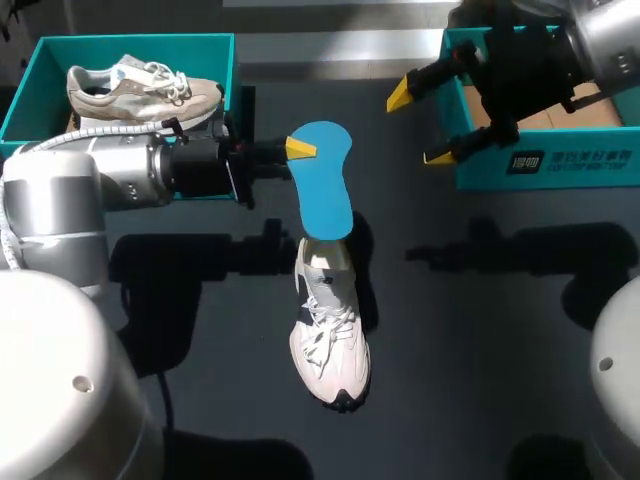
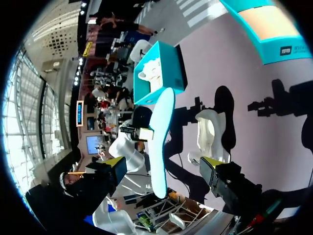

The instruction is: Take the shoe out of the shoebox, open the shoe tongue, remove and reinsert the insole, then place the shoe into the shoebox

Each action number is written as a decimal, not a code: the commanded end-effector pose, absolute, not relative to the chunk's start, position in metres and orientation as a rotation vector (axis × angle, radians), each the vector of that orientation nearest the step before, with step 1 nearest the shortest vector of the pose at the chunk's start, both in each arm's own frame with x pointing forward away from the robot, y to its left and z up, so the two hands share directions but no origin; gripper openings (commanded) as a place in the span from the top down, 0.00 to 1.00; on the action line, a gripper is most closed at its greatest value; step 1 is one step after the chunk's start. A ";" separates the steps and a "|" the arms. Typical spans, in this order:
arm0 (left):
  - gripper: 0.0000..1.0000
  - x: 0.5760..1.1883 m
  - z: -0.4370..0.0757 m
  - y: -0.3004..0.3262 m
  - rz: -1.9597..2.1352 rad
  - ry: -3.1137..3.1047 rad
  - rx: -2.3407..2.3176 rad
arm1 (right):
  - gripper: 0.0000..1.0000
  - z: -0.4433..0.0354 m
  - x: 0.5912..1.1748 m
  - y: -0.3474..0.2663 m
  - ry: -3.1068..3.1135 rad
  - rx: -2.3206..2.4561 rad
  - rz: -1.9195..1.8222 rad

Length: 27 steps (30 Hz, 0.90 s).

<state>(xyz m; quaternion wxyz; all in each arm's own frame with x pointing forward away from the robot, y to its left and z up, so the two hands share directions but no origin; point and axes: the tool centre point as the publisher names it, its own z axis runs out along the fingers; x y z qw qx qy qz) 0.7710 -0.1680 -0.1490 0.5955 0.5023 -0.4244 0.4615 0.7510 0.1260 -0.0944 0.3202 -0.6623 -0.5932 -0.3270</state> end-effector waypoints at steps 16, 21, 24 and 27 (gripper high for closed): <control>1.00 0.774 -0.156 -0.181 1.177 -1.150 1.127 | 0.00 -0.087 0.756 0.177 -2.112 -2.099 -0.549; 1.00 0.773 -0.159 -0.184 1.189 -1.184 1.116 | 0.00 -0.084 0.758 0.197 -2.236 -2.177 -0.391; 1.00 0.772 -0.159 -0.184 1.196 -1.189 1.117 | 0.00 -0.083 0.756 0.199 -2.245 -2.260 -0.345; 1.00 0.772 -0.160 -0.183 1.197 -1.190 1.118 | 0.00 -0.083 0.756 0.199 -2.245 -2.260 -0.345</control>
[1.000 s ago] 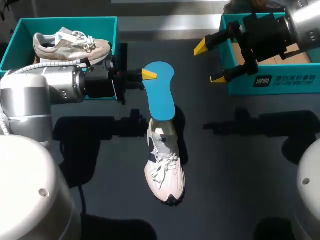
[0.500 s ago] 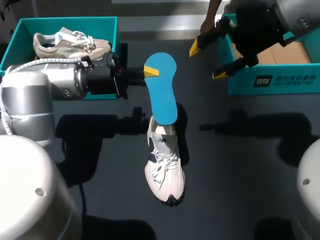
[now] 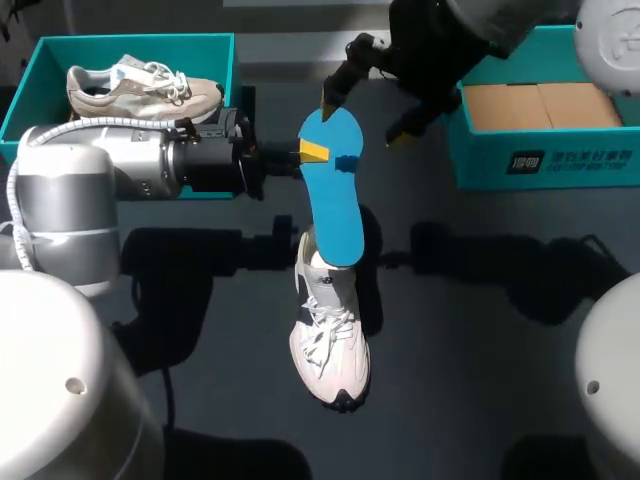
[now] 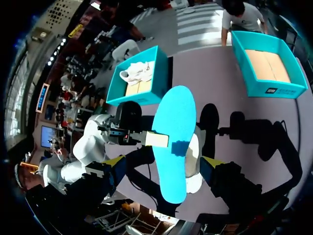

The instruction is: Take the shoe out of the shoebox, open the shoe tongue, remove and reinsert the insole, then place the shoe into the shoebox

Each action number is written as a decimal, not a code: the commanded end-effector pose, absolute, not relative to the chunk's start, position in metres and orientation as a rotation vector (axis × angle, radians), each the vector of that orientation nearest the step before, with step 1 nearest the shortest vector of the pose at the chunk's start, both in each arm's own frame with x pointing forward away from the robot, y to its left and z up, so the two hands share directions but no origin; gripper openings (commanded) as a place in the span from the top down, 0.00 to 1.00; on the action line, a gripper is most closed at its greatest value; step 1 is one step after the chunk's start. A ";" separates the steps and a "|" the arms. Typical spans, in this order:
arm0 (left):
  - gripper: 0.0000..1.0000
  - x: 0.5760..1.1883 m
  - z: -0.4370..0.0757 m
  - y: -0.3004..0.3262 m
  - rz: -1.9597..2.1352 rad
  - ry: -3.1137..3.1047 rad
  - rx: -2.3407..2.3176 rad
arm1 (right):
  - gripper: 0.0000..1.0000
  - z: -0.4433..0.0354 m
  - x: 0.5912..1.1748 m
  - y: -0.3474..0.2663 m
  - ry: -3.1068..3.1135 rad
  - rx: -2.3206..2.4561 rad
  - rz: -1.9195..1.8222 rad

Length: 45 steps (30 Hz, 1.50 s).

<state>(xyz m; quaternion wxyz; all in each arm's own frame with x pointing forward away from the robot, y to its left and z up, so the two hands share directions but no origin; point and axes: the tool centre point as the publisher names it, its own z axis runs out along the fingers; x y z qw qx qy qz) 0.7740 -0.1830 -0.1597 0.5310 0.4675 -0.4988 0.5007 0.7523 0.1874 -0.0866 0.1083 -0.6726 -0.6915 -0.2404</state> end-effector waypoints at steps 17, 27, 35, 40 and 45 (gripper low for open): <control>1.00 0.772 -0.160 -0.183 1.197 -1.190 1.118 | 0.00 -0.081 0.758 0.187 -2.290 -2.166 -0.406; 1.00 0.772 -0.160 -0.183 1.197 -1.190 1.118 | 0.00 -0.085 0.755 0.185 -2.271 -2.128 -0.366; 1.00 0.772 -0.160 -0.183 1.197 -1.190 1.118 | 0.00 -0.085 0.755 0.185 -2.271 -2.128 -0.366; 1.00 0.772 -0.160 -0.183 1.197 -1.190 1.118 | 0.00 -0.082 0.750 0.170 -2.240 -2.035 -0.454; 1.00 0.772 -0.160 -0.183 1.197 -1.190 1.118 | 0.00 -0.073 0.751 0.144 -2.155 -1.946 -0.693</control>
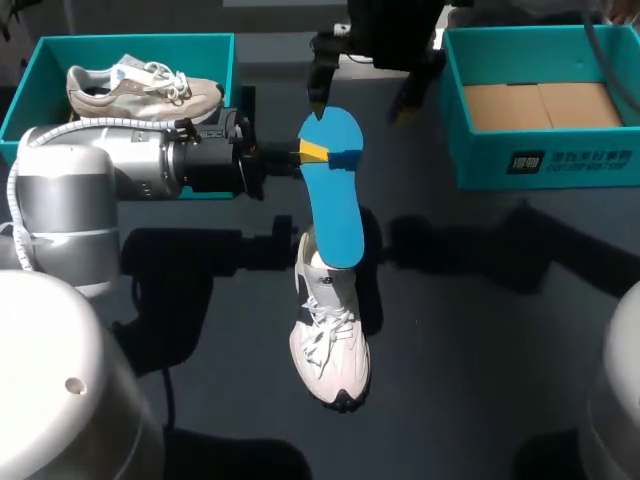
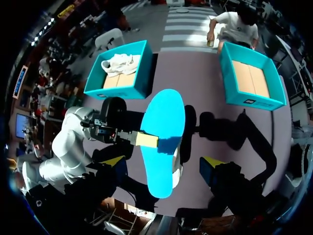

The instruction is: Take the shoe out of the shoebox, open the shoe tongue, remove and reinsert the insole, then place the shoe into the shoebox

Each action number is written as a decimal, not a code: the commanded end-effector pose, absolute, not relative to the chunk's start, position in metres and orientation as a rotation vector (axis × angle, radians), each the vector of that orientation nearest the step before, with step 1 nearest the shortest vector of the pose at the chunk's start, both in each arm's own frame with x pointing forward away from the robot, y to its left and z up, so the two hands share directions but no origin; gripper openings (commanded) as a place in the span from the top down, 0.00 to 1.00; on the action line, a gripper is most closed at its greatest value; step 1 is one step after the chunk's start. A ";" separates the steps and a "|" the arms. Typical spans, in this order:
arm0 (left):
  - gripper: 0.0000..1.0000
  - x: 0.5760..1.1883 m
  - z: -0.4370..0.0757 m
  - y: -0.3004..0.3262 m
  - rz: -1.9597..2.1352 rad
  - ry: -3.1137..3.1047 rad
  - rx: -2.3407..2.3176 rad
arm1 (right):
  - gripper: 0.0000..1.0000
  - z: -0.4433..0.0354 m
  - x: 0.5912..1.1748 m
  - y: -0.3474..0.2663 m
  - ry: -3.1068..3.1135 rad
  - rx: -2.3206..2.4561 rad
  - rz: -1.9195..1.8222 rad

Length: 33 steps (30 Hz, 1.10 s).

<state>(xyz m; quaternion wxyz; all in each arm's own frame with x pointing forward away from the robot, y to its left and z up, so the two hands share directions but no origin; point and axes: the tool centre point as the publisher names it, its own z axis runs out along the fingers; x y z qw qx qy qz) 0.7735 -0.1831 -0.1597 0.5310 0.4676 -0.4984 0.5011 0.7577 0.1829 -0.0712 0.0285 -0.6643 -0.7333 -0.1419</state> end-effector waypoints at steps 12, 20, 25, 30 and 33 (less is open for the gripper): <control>1.00 0.772 -0.160 -0.183 1.197 -1.190 1.118 | 0.00 -0.096 0.755 0.125 -1.902 -1.728 -1.074; 1.00 0.772 -0.160 -0.183 1.197 -1.190 1.118 | 0.00 -0.115 0.753 0.118 -1.782 -1.600 -1.142; 1.00 0.772 -0.160 -0.183 1.197 -1.190 1.118 | 0.00 -0.123 0.757 0.116 -1.757 -1.535 -1.126; 1.00 0.772 -0.160 -0.183 1.197 -1.190 1.118 | 0.00 -0.130 0.762 0.113 -1.725 -1.499 -1.118; 1.00 0.772 -0.160 -0.183 1.197 -1.190 1.118 | 0.00 -0.132 0.763 0.114 -1.695 -1.469 -1.129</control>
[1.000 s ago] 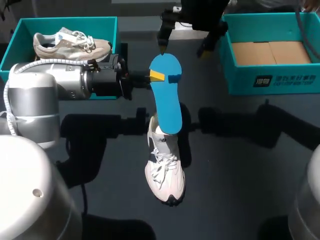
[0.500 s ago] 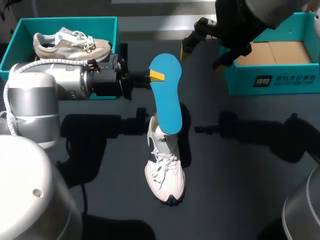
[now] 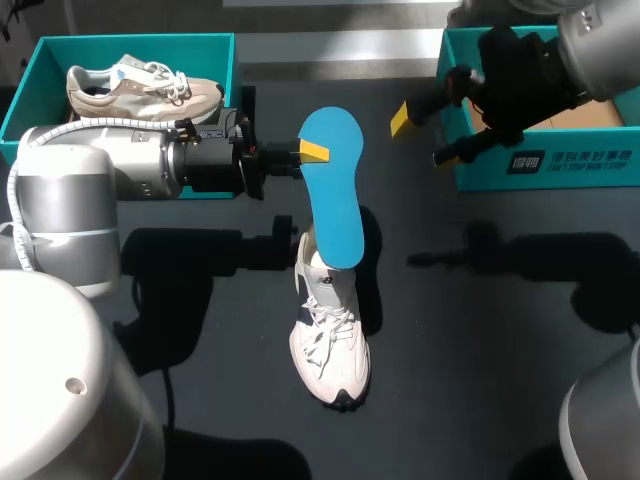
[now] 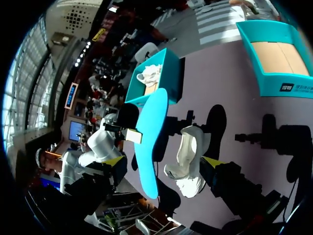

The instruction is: Take the shoe out of the shoebox, open the shoe tongue, remove and reinsert the insole, then place the shoe into the shoebox

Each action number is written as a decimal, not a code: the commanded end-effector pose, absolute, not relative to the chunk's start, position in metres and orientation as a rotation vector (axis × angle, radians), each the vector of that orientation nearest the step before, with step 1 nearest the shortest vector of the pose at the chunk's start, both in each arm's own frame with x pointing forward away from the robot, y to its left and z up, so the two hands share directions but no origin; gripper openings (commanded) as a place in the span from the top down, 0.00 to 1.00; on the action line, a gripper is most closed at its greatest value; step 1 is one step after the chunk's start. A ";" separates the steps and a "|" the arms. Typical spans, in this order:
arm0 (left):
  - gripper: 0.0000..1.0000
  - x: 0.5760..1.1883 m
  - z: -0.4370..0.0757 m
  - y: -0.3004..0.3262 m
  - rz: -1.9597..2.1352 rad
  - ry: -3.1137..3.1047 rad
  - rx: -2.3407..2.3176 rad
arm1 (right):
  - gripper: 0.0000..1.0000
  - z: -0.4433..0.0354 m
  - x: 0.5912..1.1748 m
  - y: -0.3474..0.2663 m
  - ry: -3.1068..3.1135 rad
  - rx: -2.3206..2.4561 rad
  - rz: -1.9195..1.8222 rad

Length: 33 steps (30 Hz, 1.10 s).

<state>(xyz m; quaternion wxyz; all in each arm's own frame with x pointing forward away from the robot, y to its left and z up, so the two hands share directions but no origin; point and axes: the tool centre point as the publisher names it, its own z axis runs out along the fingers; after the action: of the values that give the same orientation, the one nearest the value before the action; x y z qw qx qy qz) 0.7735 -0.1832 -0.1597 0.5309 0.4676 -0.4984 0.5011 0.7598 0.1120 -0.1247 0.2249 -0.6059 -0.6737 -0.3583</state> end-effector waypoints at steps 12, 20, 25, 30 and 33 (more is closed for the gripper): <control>1.00 0.772 -0.160 -0.183 1.197 -1.190 1.118 | 0.00 -0.139 0.768 0.119 -1.623 -1.378 -1.136; 1.00 0.772 -0.160 -0.183 1.197 -1.190 1.118 | 0.00 -0.147 0.771 0.120 -1.601 -1.361 -1.144; 1.00 0.772 -0.160 -0.183 1.197 -1.190 1.118 | 0.00 -0.148 0.771 0.120 -1.593 -1.372 -1.144; 1.00 0.772 -0.160 -0.183 1.197 -1.190 1.118 | 0.00 -0.148 0.771 0.120 -1.593 -1.372 -1.144; 1.00 0.770 -0.161 -0.183 1.280 -1.256 0.998 | 0.00 -0.148 0.771 0.120 -1.593 -1.372 -1.144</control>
<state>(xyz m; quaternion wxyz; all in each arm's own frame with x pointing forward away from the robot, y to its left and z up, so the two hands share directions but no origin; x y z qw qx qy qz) 0.7708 -0.1842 -0.1584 0.5262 0.4567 -0.5070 0.5074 0.7695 0.1182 -0.1475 0.3653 -0.5332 -0.6193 -0.4459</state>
